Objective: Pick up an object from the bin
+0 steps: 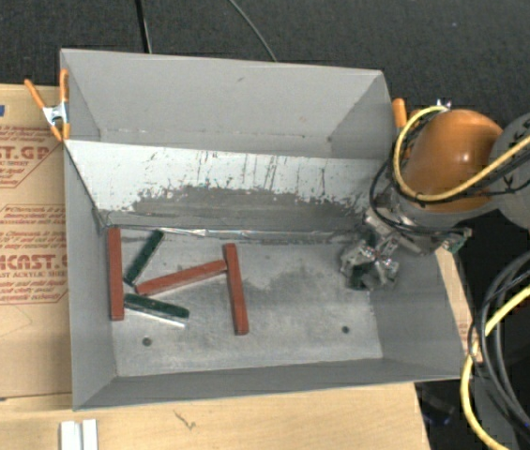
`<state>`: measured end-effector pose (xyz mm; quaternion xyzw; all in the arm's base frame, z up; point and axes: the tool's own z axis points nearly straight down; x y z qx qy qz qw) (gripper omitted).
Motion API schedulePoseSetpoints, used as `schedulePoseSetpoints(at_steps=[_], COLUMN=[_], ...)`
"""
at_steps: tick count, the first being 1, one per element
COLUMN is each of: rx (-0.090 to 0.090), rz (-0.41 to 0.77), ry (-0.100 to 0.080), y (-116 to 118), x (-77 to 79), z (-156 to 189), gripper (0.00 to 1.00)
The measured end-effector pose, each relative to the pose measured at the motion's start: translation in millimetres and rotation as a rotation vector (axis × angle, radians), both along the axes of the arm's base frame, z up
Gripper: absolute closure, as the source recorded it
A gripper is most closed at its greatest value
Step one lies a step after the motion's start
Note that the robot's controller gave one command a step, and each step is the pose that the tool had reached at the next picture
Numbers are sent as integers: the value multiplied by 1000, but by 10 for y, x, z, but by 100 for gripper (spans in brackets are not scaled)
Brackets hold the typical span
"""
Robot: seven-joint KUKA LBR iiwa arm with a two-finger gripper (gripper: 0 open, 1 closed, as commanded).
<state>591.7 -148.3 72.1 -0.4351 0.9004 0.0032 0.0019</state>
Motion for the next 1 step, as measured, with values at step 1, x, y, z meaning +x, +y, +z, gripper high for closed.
schedulePoseSetpoints(at_steps=[1], rx=[-8], rz=[12], ry=[-6], y=[128], x=[-417], z=[1992], gripper=[100])
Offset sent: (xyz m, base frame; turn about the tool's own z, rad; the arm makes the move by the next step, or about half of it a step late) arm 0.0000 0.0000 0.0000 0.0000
